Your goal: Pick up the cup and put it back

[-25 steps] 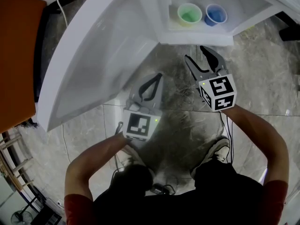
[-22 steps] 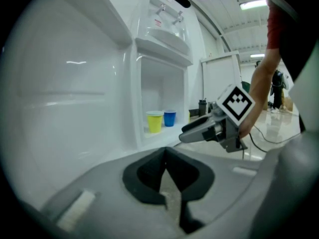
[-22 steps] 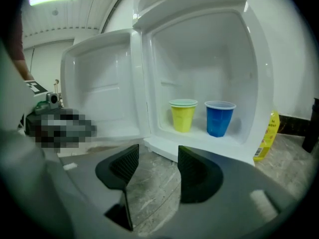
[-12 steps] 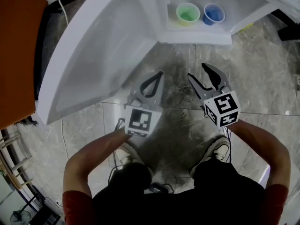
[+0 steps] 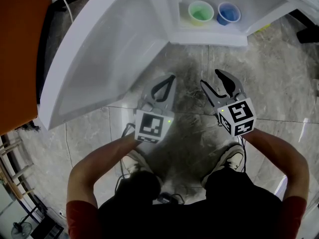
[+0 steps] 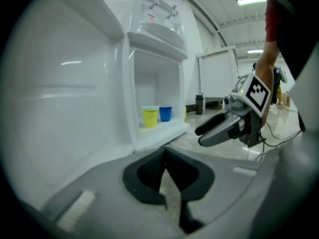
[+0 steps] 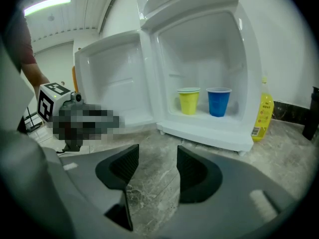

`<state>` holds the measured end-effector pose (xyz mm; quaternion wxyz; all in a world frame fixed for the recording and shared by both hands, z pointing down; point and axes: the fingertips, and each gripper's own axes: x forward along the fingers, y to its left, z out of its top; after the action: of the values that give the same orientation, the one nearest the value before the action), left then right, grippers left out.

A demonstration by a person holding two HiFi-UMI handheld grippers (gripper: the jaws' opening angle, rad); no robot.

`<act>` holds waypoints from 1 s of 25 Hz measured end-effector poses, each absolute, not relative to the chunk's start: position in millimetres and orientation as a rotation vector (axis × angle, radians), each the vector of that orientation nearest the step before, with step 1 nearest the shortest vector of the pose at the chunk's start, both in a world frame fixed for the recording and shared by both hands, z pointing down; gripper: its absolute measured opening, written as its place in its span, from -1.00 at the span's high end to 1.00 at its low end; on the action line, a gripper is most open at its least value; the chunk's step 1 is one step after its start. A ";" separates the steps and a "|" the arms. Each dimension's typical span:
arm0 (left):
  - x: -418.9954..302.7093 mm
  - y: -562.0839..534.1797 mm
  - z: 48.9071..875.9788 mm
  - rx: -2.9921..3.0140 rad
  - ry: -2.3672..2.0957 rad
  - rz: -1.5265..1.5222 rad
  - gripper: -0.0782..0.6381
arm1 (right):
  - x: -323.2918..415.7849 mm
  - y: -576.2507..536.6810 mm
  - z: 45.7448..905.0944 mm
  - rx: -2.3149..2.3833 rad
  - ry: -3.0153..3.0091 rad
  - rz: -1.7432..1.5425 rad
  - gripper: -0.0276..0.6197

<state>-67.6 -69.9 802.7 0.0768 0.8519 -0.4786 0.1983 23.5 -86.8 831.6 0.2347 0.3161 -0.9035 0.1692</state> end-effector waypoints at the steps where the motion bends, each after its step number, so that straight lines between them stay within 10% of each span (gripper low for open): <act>1: -67.2 -69.9 802.8 2.553 -1.433 0.594 0.79 | 23.1 -86.5 831.7 0.866 -2.480 0.465 0.18; 14: -65.3 -69.2 804.5 2.551 -1.423 0.592 0.79 | 20.7 -84.1 834.2 0.838 -2.481 0.474 0.21; 25: -67.9 -72.6 812.0 2.534 -1.416 0.596 0.79 | 18.0 -84.4 842.5 0.798 -2.477 0.512 0.68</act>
<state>-67.9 -72.6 812.0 0.0890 0.8517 -0.4759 0.2004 18.0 -84.4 842.5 0.2421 0.2919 -0.9061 0.1874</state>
